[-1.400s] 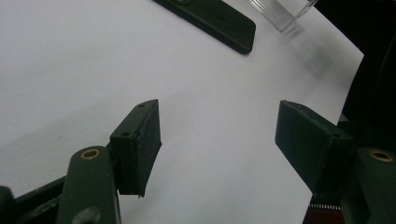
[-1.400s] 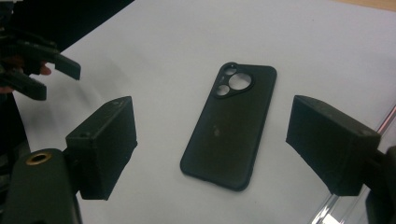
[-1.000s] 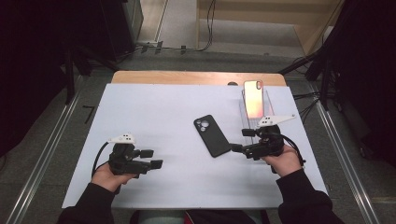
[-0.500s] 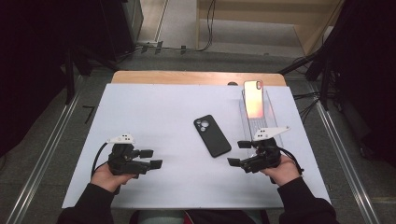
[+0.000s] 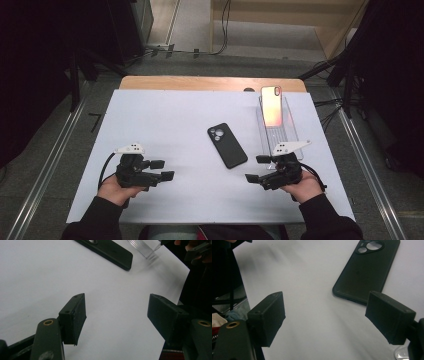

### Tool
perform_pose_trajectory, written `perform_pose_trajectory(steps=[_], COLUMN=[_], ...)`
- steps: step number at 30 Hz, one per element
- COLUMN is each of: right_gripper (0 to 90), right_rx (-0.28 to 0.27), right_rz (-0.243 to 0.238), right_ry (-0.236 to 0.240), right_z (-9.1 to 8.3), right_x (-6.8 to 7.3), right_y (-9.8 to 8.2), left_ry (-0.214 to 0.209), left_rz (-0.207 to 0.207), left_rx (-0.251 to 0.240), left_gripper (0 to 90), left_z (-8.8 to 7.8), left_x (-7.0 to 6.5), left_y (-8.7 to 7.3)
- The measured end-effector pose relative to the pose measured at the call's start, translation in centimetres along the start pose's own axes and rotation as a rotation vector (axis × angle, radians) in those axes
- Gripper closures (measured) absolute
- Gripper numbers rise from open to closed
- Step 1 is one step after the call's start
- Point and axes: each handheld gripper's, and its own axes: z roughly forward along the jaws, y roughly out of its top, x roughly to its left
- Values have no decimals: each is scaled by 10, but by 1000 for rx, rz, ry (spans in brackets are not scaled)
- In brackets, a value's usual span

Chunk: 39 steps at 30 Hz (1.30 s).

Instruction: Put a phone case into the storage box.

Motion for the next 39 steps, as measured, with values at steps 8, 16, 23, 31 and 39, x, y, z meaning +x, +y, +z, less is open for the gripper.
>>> perform_pose_trajectory(steps=[8, 16, 23, 31, 39], right_gripper=[143, 142, 142, 142, 141], right_rx=[-30, -52, -62, -88, -117], right_rz=[72, 93, 115, 155, 164], right_ry=[-38, -76, -151, -228, -266], right_z=[-1, -2, 2, 7, 18], right_x=[-2, -3, -1, -5, -7], right_y=[8, 14, 29, 42, 55], left_ry=[1, 0, 6, 8, 13], left_rz=[0, 0, -6, -9, -13], left_rx=[1, -1, -8, -9, -10], left_gripper=[316, 316, 316, 316, 316], left_z=[0, 0, -2, -3, -3], left_x=[0, -1, -1, 1, 2], left_y=[0, 0, -1, -1, -2])
